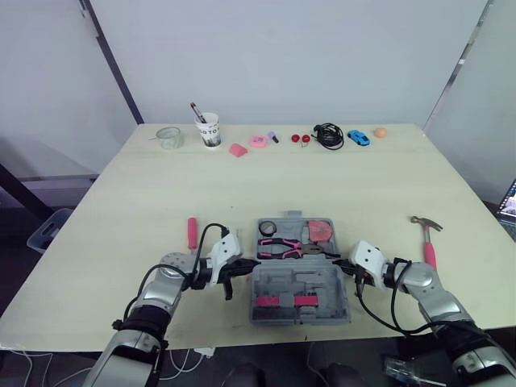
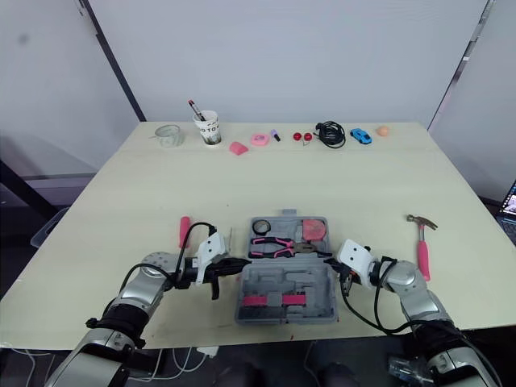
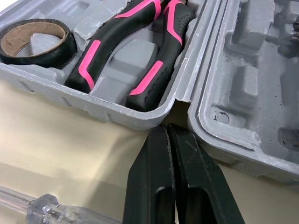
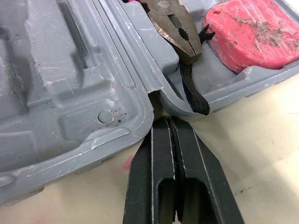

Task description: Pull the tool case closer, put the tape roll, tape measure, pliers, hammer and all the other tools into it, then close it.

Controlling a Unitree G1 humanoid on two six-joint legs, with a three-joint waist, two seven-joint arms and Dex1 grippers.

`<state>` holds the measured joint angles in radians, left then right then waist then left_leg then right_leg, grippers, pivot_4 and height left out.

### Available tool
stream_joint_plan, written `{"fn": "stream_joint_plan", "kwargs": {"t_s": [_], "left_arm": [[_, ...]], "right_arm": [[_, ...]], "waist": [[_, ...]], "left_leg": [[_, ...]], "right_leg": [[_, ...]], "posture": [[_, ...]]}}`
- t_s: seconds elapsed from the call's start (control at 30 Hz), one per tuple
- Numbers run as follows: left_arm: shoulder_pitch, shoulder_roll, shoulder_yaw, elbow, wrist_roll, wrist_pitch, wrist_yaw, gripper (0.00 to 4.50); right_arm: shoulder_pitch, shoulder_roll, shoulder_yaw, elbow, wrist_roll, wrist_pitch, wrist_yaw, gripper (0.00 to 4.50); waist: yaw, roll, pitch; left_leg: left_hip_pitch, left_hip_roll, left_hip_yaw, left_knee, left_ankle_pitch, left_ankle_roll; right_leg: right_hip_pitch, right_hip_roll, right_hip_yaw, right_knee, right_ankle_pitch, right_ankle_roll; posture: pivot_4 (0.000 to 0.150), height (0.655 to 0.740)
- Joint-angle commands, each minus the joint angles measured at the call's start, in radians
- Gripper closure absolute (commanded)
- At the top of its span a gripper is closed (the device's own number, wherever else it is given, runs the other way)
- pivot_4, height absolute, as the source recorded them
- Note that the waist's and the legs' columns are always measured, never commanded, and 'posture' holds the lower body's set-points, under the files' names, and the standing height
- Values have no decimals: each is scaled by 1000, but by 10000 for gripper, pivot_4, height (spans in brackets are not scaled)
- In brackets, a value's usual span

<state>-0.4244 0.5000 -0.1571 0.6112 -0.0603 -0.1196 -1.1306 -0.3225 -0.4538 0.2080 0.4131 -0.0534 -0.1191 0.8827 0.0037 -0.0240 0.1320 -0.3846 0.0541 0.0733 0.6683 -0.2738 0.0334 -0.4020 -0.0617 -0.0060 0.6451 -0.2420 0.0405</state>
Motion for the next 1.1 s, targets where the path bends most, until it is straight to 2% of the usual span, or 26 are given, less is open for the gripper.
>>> {"fn": "stream_joint_plan", "kwargs": {"t_s": [0.03, 0.63, 1.1], "left_arm": [[9, -12, -20, -2, 13, -1, -1, 43917], [11, -5, -22, -4, 19, -3, -2, 43917], [23, 30, 3, -52, 3, 8, 1, 43917]], "right_arm": [[-39, 24, 8, -15, 9, -38, -5, 45000], [-30, 21, 21, -5, -5, -21, 13, 45000], [5, -29, -36, -39, 36, -20, 4, 45000]], "waist": [[-2, 0, 0], [-9, 0, 0], [-11, 0, 0]], "left_leg": [[0, 0, 0, 0, 0, 0], [0, 0, 0, 0, 0, 0], [-1, 0, 0, 0, 0, 0]], "right_leg": [[0, 0, 0, 0, 0, 0], [0, 0, 0, 0, 0, 0], [0, 0, 0, 0, 1, 2]], "posture": [[1500, 7400], [1500, 7400], [1500, 7400]]}}
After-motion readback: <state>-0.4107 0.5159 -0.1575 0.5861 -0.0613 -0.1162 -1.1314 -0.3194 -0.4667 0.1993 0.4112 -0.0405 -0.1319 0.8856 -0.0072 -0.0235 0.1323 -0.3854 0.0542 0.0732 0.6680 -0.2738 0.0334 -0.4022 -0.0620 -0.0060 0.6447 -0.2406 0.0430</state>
